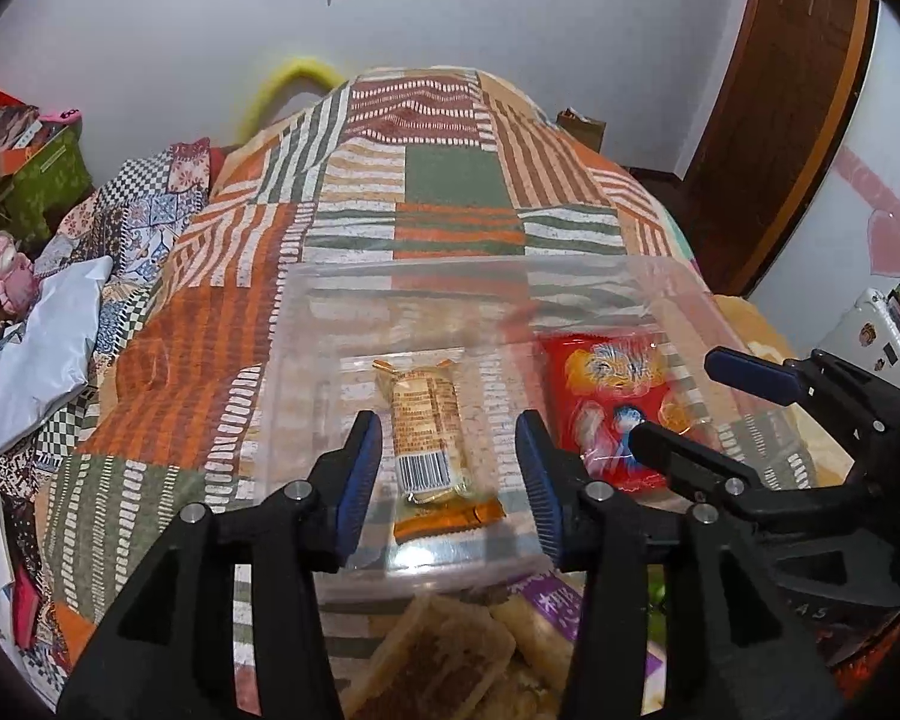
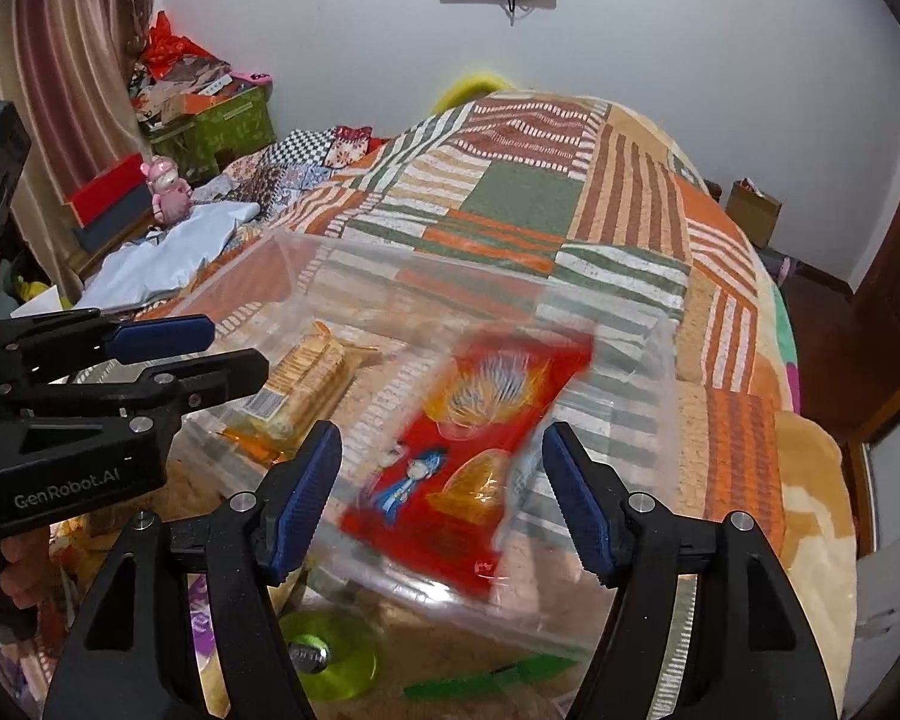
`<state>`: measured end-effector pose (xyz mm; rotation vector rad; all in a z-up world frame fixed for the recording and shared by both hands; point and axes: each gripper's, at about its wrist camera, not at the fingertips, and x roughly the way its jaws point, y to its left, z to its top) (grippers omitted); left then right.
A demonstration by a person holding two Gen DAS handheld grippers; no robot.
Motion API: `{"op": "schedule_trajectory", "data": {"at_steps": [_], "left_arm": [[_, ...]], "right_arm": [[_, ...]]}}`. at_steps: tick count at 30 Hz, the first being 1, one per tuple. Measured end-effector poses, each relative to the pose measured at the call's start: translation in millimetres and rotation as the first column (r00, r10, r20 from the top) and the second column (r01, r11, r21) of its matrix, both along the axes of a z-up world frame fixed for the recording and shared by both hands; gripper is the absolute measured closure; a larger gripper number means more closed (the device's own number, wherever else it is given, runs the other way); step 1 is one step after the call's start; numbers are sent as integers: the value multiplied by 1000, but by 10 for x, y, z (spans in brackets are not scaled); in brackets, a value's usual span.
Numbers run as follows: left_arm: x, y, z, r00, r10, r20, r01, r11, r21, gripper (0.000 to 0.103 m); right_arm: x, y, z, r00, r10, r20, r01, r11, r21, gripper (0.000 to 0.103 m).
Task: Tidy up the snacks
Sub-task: 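Drop wafer pack into clear box with left tool while right tool drops red bag, then grasp square biscuit pack with left tool while right tool grasps clear cookie bag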
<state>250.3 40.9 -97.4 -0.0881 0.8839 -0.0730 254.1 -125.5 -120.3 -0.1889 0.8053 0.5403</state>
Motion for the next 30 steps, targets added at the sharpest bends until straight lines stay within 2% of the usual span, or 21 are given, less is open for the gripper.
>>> {"op": "schedule_trajectory", "data": {"at_steps": [3, 8, 16, 22, 30], "left_arm": [[-119, -18, 98, 1000, -4, 30, 4, 1000, 5, 48], [-374, -42, 292, 996, -10, 94, 8, 1000, 28, 42], [-694, -7, 444, 990, -7, 143, 1, 999, 41, 29], [-809, 28, 312, 994, -8, 108, 3, 999, 41, 27], [-863, 124, -66, 1000, -3, 20, 3, 1000, 22, 27]], "right_arm": [[-77, -40, 93, 1000, -3, 25, 3, 1000, 11, 32], [-219, -95, 238, 997, -7, 70, 5, 1000, 20, 30], [-484, -266, 397, 992, -20, 124, 15, 999, 41, 24], [-603, -405, 326, 992, -33, 119, 28, 999, 41, 23], [-696, -595, -2, 997, -56, 45, 55, 998, 13, 23]]}}
